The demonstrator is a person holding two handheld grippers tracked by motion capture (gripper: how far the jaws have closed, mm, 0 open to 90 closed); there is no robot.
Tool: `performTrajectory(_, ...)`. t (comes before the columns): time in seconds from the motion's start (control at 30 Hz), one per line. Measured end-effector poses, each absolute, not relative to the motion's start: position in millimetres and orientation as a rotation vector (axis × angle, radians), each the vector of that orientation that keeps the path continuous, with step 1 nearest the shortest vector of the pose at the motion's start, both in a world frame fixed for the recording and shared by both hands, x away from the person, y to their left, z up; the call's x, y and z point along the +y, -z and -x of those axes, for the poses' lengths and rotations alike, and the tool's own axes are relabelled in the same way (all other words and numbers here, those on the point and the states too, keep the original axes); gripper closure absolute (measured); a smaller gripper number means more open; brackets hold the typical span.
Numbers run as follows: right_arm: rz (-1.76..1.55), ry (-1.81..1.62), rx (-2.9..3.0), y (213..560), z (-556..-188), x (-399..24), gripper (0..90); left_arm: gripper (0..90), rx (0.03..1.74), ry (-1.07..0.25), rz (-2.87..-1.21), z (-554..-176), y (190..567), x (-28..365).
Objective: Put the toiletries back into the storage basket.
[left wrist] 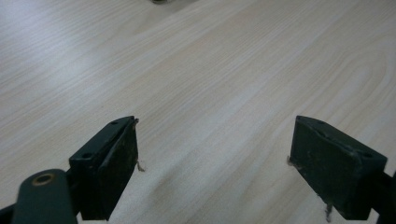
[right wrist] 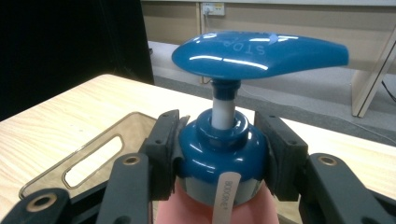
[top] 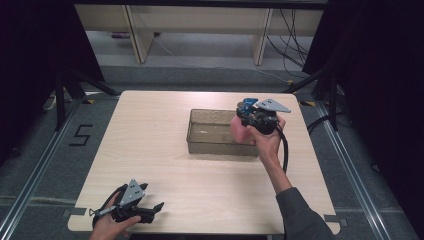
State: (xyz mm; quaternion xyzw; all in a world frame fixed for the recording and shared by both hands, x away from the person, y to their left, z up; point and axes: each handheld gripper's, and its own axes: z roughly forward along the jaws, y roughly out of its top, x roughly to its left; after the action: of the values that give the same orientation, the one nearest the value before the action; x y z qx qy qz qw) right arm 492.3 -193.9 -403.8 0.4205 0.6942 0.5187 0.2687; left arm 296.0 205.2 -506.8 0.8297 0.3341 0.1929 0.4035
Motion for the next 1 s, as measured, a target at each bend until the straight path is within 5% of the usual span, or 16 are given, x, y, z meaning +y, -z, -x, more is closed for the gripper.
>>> performTrajectory(1.0,-1.200,-1.363,1.876,432,-491,-219,53.2,15.0,0.852,-0.492,-2.078,-296,506,205)
